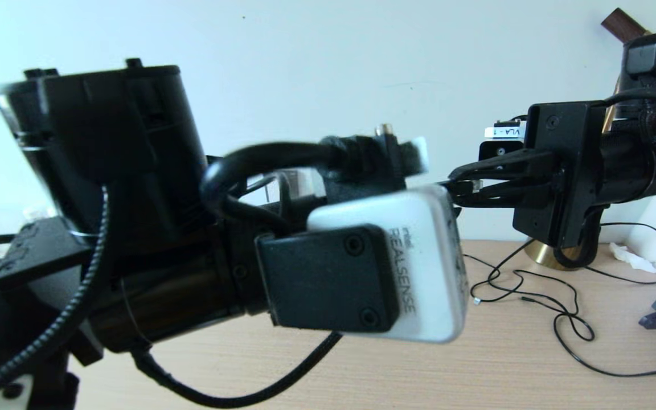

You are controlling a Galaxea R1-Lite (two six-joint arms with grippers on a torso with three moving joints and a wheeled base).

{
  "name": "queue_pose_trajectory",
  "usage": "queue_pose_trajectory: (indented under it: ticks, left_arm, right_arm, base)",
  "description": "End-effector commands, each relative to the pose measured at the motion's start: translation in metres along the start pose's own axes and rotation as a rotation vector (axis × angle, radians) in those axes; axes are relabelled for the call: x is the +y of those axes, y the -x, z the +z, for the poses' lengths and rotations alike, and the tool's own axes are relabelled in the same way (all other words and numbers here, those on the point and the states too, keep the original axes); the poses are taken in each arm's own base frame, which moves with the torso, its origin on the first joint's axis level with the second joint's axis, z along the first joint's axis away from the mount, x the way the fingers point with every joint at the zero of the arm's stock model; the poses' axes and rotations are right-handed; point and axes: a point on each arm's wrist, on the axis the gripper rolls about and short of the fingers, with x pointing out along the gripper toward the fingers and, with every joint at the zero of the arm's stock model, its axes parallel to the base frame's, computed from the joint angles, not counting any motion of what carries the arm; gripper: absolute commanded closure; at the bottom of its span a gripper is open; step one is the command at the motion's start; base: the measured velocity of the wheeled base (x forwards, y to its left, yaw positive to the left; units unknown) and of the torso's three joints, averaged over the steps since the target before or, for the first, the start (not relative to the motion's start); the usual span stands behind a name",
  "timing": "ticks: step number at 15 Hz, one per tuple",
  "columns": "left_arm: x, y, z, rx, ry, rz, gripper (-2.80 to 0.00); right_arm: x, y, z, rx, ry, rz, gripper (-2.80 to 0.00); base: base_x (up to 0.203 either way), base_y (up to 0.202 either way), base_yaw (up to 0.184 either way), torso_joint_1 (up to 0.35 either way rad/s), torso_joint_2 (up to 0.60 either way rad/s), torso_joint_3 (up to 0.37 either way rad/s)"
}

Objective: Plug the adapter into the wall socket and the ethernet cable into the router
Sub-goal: Hand it to the other hand

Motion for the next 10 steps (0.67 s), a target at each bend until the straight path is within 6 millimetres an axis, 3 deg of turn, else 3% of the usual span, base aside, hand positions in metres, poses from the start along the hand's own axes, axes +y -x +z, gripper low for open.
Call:
queue_pose_trajectory:
  ticks: [1, 6, 10]
  left_arm:
    - [-0.003, -0.01, -0.004, 0.002, -0.005, -0.007, 0.0]
    - [-0.004, -0.013, -0.001, -0.01, -0.005, -0.01, 0.0]
    - [-0.001, -0.003, 0.003, -0.014, -0.007, -0.003, 0.0]
  right_arm:
    - [0.0, 0.0, -0.001, 0.008, -0.007, 0.001, 0.0]
    - [-0.001, 0.0, 0.0, 0.006, -0.011, 0.0, 0.0]
    - [-0.001, 0.001, 0.0, 0.002, -0.011, 0.0, 0.0]
  base:
    - [0.0, 0.0, 0.0, 0.0, 0.0, 0.0]
    - [0.0, 0.0, 0.0, 0.0, 0.0, 0.0]
    - [0.0, 0.0, 0.0, 0.0, 0.0, 0.0]
